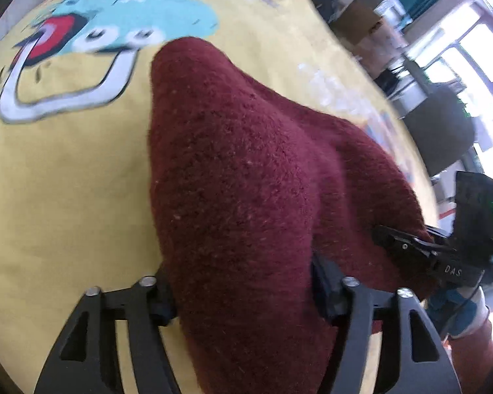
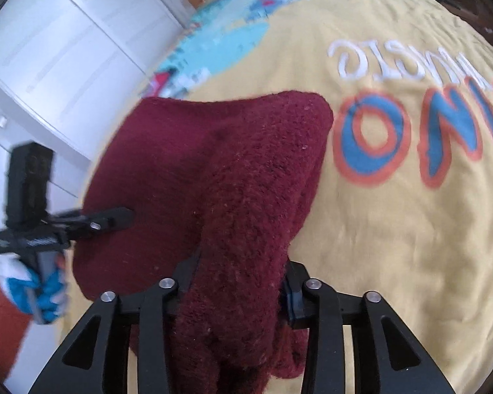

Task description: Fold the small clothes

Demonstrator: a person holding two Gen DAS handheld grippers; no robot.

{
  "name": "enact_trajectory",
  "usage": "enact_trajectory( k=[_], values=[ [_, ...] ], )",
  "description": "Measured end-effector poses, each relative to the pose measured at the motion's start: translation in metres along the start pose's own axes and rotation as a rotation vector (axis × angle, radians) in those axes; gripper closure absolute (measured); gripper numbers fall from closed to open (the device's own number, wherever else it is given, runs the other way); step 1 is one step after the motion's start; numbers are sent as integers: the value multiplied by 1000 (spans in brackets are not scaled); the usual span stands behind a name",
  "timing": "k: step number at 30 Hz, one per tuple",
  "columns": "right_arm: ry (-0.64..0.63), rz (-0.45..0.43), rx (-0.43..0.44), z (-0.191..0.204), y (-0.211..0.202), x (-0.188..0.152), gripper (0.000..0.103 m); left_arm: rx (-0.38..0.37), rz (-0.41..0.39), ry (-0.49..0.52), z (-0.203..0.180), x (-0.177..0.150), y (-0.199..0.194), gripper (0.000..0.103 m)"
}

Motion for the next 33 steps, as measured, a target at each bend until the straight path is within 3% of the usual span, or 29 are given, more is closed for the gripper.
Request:
enact_trajectory(
  k=[8,12,15,18,25,33],
  values=[
    [-33,-46,-47,-19,-48,-30,56,42,-35,109,-29,-43,-38,34],
    [-35,-36,-117,-30,-39,-38,51,90,-6,113,-29,-66,-16,33],
    [0,-28,-149,-43,-32,-48,51,76,-15,69,-26,-68,-8,33],
    [17,-36,-182,-52,-24,-53,48,107,-23,88,-30,-69,-5,32],
    [87,-31,-215,-81,-14,-58,40,176,2,127,-35,-68,23,16],
    [120,-63,-197,-81,-38,-67,40,185,-36,90,-36,-73,0,15]
  ],
)
Point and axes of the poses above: each gripper's, at about its wrist camera, not at the fingertips, and y roughly the way its jaws point, z to its left, x to its top, the point moved 3 cm from there along y, roughly the way its jaws point, and after that the axes turned 15 degrees about -x, right-handed, at the moved point
